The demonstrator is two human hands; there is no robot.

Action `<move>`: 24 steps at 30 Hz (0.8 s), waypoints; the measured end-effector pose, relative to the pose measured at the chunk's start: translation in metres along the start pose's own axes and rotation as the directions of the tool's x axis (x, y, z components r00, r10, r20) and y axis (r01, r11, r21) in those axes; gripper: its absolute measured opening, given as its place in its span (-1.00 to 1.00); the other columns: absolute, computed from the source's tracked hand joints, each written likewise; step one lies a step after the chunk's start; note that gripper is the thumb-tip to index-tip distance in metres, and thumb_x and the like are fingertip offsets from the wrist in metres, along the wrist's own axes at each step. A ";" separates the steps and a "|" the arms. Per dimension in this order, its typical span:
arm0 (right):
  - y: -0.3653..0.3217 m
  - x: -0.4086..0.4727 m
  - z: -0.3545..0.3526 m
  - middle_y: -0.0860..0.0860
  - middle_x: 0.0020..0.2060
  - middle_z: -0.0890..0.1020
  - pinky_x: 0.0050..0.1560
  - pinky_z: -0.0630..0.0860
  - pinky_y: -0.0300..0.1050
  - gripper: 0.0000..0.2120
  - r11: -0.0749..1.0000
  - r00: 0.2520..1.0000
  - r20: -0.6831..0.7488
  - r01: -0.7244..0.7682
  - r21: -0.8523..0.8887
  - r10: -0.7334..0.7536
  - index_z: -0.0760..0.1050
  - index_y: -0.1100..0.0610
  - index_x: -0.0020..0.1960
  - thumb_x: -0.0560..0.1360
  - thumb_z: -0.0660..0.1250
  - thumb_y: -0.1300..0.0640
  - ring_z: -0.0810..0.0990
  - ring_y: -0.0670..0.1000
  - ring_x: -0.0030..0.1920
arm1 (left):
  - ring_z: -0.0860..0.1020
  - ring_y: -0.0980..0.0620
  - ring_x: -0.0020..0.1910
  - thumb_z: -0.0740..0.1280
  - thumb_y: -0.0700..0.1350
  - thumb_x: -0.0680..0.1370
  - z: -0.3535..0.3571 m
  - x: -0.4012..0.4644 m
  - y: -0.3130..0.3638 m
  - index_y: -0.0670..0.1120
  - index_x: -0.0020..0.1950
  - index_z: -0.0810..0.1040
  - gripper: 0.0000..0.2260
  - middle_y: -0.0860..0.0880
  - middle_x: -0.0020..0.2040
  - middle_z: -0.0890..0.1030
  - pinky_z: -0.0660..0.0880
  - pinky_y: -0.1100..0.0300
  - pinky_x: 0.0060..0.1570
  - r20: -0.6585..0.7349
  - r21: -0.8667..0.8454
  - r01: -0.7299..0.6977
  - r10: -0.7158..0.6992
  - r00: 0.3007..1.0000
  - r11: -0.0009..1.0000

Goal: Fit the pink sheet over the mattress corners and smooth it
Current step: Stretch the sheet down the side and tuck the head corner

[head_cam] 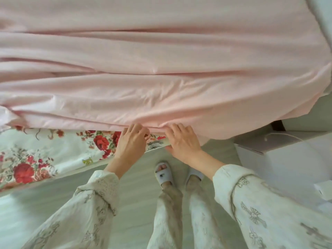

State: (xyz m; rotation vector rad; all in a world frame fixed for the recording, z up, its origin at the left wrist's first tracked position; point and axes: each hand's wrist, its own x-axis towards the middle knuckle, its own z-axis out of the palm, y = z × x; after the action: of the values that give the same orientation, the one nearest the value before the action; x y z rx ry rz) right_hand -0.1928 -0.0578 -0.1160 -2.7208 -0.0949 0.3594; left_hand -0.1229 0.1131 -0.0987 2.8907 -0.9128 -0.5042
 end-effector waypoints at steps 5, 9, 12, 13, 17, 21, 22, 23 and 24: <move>-0.007 0.035 0.013 0.09 -0.24 0.60 -0.29 0.48 -0.06 -0.65 0.989 0.993 -0.021 -0.117 -0.091 0.115 0.63 0.12 -0.09 0.13 0.55 0.27 0.59 0.14 -0.23 | 0.48 -0.23 0.20 0.33 -0.36 0.38 0.017 -0.009 -0.038 -0.12 0.27 0.47 -0.53 -0.17 0.23 0.51 0.42 -0.17 0.16 0.042 0.013 0.028 -0.029 0.999 1.000; -0.020 0.027 0.002 0.11 -0.16 0.63 -0.22 0.43 -0.03 -0.82 0.976 0.985 -0.129 -0.088 0.198 0.115 0.59 0.25 -0.04 0.40 0.32 0.40 0.58 0.17 -0.15 | 0.36 -0.22 0.32 0.39 -0.17 0.42 0.015 -0.001 -0.051 -0.02 0.34 0.39 -0.50 -0.16 0.30 0.43 0.21 -0.23 0.38 0.018 0.056 0.035 -0.036 0.999 0.998; -0.034 0.003 -0.021 0.10 -0.27 0.52 -0.26 0.30 -0.09 -0.80 0.896 0.971 -0.037 -0.205 0.393 0.238 0.45 0.27 0.12 0.59 0.09 0.28 0.46 0.11 -0.26 | 0.41 -0.22 0.28 0.36 -0.17 0.44 0.005 0.002 -0.051 -0.05 0.24 0.49 -0.63 -0.18 0.25 0.49 0.20 -0.23 0.36 -0.115 0.022 0.090 -0.087 0.989 0.996; -0.036 -0.006 -0.030 0.12 -0.28 0.52 -0.26 0.29 -0.08 -0.78 0.869 0.962 -0.011 -0.241 0.432 0.272 0.42 0.27 0.14 0.60 0.06 0.26 0.46 0.11 -0.26 | 0.45 -0.21 0.23 0.34 -0.20 0.45 -0.002 0.001 -0.051 -0.07 0.19 0.53 -0.69 -0.17 0.20 0.54 0.20 -0.19 0.35 -0.130 0.000 0.119 -0.118 0.985 0.993; -0.027 -0.029 -0.044 0.10 -0.15 0.57 -0.21 0.32 -0.09 -0.75 0.858 0.932 0.015 -0.339 0.385 0.361 0.37 0.23 0.20 0.63 0.04 0.15 0.54 0.15 -0.13 | 0.55 -0.16 0.07 0.28 -0.21 0.49 -0.022 -0.012 -0.059 -0.15 0.11 0.53 -0.79 -0.14 0.03 0.61 0.24 -0.08 0.33 -0.039 0.033 0.201 -0.200 0.979 0.979; -0.028 -0.045 -0.054 0.10 -0.11 0.67 -0.13 0.48 -0.05 -0.50 0.986 0.988 0.057 -0.146 0.076 0.142 0.44 0.19 0.17 0.46 0.30 -0.20 0.63 0.17 -0.14 | 0.56 -0.18 0.06 0.27 -0.14 0.52 -0.035 -0.042 -0.074 -0.16 0.12 0.50 -0.79 -0.14 0.03 0.59 0.33 -0.07 0.23 0.099 0.104 0.158 -0.168 0.981 0.982; -0.031 -0.048 -0.055 0.10 -0.12 0.69 -0.13 0.46 -0.07 -0.45 0.993 0.987 0.109 -0.113 -0.023 0.115 0.45 0.17 0.19 0.43 0.31 -0.25 0.64 0.17 -0.15 | 0.56 -0.19 0.03 0.26 -0.17 0.51 -0.038 -0.049 -0.076 -0.17 0.13 0.48 -0.79 -0.15 0.02 0.58 0.41 -0.06 0.11 0.122 0.095 0.139 -0.150 0.981 0.986; -0.035 -0.051 -0.057 0.09 -0.13 0.69 -0.14 0.42 -0.10 -0.48 0.987 0.980 0.151 -0.115 -0.114 0.132 0.45 0.14 0.20 0.45 0.29 -0.23 0.64 0.16 -0.15 | 0.57 -0.20 0.00 0.24 -0.19 0.52 -0.042 -0.056 -0.074 -0.18 0.15 0.46 -0.78 -0.15 0.02 0.58 0.45 -0.05 -0.04 0.140 0.077 0.111 -0.121 0.983 0.991; -0.036 -0.051 -0.057 0.09 -0.12 0.69 -0.17 0.37 -0.12 -0.58 0.973 0.968 0.173 -0.150 -0.174 0.180 0.45 0.11 0.21 0.50 0.26 -0.15 0.62 0.15 -0.13 | 0.58 -0.21 -0.03 0.20 -0.19 0.54 -0.042 -0.058 -0.072 -0.17 0.18 0.42 -0.78 -0.15 0.03 0.59 0.43 -0.02 -0.16 0.165 0.069 0.079 -0.089 0.982 0.995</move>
State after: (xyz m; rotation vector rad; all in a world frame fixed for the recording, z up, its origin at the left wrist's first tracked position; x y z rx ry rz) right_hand -0.2271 -0.0519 -0.0390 -2.8541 0.0551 0.6850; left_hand -0.1145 0.2039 -0.0538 2.9893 -0.8432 -0.7503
